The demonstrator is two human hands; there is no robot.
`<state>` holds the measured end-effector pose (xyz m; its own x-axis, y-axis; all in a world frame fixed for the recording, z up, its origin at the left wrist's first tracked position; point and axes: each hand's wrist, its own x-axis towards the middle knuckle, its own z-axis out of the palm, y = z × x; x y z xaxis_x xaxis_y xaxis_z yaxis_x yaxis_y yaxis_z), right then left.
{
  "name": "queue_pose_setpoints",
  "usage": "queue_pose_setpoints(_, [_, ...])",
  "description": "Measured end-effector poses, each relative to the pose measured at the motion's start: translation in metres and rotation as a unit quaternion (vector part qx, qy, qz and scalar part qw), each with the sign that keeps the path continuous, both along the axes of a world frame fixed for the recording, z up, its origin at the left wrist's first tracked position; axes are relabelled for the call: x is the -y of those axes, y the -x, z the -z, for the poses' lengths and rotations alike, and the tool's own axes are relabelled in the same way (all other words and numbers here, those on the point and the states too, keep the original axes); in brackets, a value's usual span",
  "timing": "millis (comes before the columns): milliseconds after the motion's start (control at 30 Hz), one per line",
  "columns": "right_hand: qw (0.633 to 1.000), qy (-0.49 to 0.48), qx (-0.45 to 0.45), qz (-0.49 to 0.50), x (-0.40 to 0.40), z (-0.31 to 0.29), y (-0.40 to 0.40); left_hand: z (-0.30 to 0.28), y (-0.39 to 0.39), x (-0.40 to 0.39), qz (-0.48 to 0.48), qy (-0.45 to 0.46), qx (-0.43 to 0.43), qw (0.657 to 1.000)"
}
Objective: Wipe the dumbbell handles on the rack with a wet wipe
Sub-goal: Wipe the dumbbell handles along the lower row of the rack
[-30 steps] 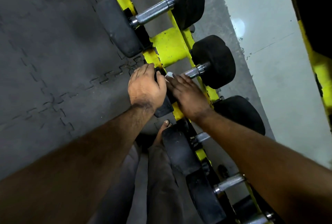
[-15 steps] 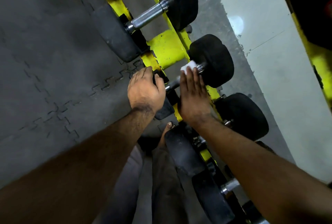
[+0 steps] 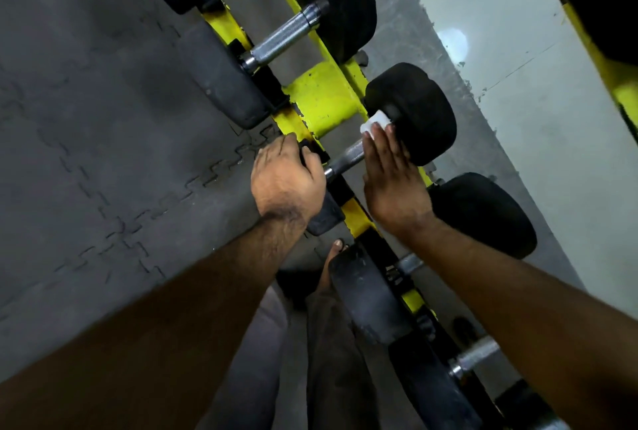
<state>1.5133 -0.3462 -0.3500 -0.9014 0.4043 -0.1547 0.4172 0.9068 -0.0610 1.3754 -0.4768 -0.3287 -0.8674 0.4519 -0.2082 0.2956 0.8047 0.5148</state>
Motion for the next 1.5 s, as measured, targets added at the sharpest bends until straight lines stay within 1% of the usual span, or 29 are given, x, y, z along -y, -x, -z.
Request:
queue_pose_setpoints(33, [1.000,0.007,-0.012,0.004,0.012,0.003,0.002,0.000,0.000,0.000,0.001,0.002,0.000,1.000])
queue_pose_setpoints(67, [0.999,0.019,-0.023,-0.027,0.022,0.006,0.002,-0.001,0.001,0.000,0.001,0.004,0.001,1.000])
queue_pose_setpoints(133, [0.989,0.048,-0.029,-0.140,0.032,0.012,-0.003,-0.001,0.002,0.000,0.000,-0.001,0.004,1.000])
queue_pose_setpoints(167, [0.982,0.048,-0.024,-0.181,0.027,0.014,-0.006,0.000,0.001,0.000,-0.001,-0.006,0.002,1.000])
queue_pose_setpoints(200, [0.980,0.032,-0.021,-0.193,0.018,0.014,-0.007,0.000,0.000,0.000,-0.003,-0.011,0.000,1.000])
queue_pose_setpoints(233, [0.985,0.010,-0.020,-0.172,0.010,0.015,-0.006,0.001,-0.001,0.000,-0.007,-0.016,-0.006,1.000])
queue_pose_setpoints(300, [0.998,-0.011,-0.023,-0.063,0.007,0.013,-0.001,0.003,-0.001,0.000,-0.011,-0.019,-0.013,1.000])
queue_pose_setpoints(333, [0.999,-0.014,-0.028,-0.034,0.012,0.012,0.001,0.003,-0.001,0.000,-0.010,-0.017,-0.015,1.000])
queue_pose_setpoints(367, [0.998,-0.015,-0.033,-0.049,0.022,0.013,0.001,0.003,-0.002,0.000,-0.007,-0.016,-0.018,1.000])
queue_pose_setpoints(467, [0.978,0.016,-0.020,-0.209,0.031,0.020,-0.006,0.000,0.000,-0.001,0.000,-0.010,-0.011,1.000])
queue_pose_setpoints(500, [0.974,0.005,-0.018,-0.226,0.022,0.019,-0.006,-0.001,0.000,0.000,0.002,-0.005,-0.010,1.000])
queue_pose_setpoints(533, [0.976,-0.015,-0.017,-0.215,0.012,0.018,-0.006,-0.001,0.001,0.000,0.009,0.002,-0.013,1.000])
queue_pose_setpoints(567, [0.984,-0.036,-0.016,-0.176,0.003,0.018,-0.008,0.000,0.001,0.000,0.026,0.011,-0.020,0.999])
queue_pose_setpoints(633, [0.997,-0.050,-0.030,-0.050,0.001,0.017,-0.010,0.001,0.002,0.000,0.081,0.019,-0.030,0.996])
queue_pose_setpoints(667, [0.998,-0.045,-0.040,-0.014,0.011,0.019,-0.008,0.001,0.001,-0.001,0.104,0.016,-0.034,0.994])
queue_pose_setpoints(700, [0.998,-0.033,-0.048,-0.021,0.025,0.022,-0.007,0.000,0.002,-0.001,0.115,0.012,-0.038,0.993])
queue_pose_setpoints(800, [0.988,-0.016,-0.042,-0.146,0.037,0.032,-0.008,-0.001,0.007,-0.003,0.112,0.014,-0.027,0.993])
queue_pose_setpoints(833, [0.989,-0.027,-0.040,-0.141,0.028,0.030,-0.010,-0.002,0.007,-0.003,0.110,0.017,-0.025,0.994])
queue_pose_setpoints(867, [0.993,-0.032,-0.042,-0.105,0.019,0.029,-0.012,-0.002,0.007,-0.003,0.109,0.020,-0.027,0.993])
queue_pose_setpoints(933, [0.998,-0.034,-0.047,0.013,0.015,0.027,-0.012,-0.002,0.007,-0.002,0.117,0.020,-0.031,0.992])
queue_pose_setpoints(967, [0.996,-0.036,-0.053,0.055,0.021,0.028,-0.009,-0.002,0.007,-0.002,0.121,0.018,-0.032,0.992])
queue_pose_setpoints(1000, [0.994,-0.038,-0.066,0.073,0.028,0.029,-0.005,-0.002,0.007,-0.002,0.120,0.018,-0.031,0.992])
queue_pose_setpoints(1067, [0.994,-0.032,-0.083,0.058,0.029,0.030,-0.004,-0.001,0.010,-0.003,0.112,0.018,-0.028,0.993])
queue_pose_setpoints(1133, [0.997,-0.026,-0.073,0.031,0.016,0.028,-0.010,-0.002,0.010,-0.003,0.111,0.015,-0.028,0.993])
queue_pose_setpoints(1200, [0.995,-0.022,-0.074,0.055,0.017,0.028,-0.010,-0.003,0.008,-0.003,0.124,0.008,-0.036,0.992])
queue_pose_setpoints(1267, [0.993,0.011,-0.090,0.070,0.032,0.029,-0.004,-0.004,0.008,-0.002,0.121,0.004,-0.032,0.992])
queue_pose_setpoints(1333, [0.994,0.036,-0.101,-0.007,0.031,0.030,-0.006,-0.004,0.009,-0.002,0.115,0.004,-0.026,0.993])
queue_pose_setpoints(1400, [0.994,0.028,-0.081,-0.066,0.005,0.027,-0.016,-0.005,0.009,-0.002,0.117,0.004,-0.027,0.993])
queue_pose_setpoints(1500, [0.997,0.020,-0.080,-0.001,0.002,0.023,-0.014,-0.004,0.008,-0.003,0.119,0.004,-0.027,0.992])
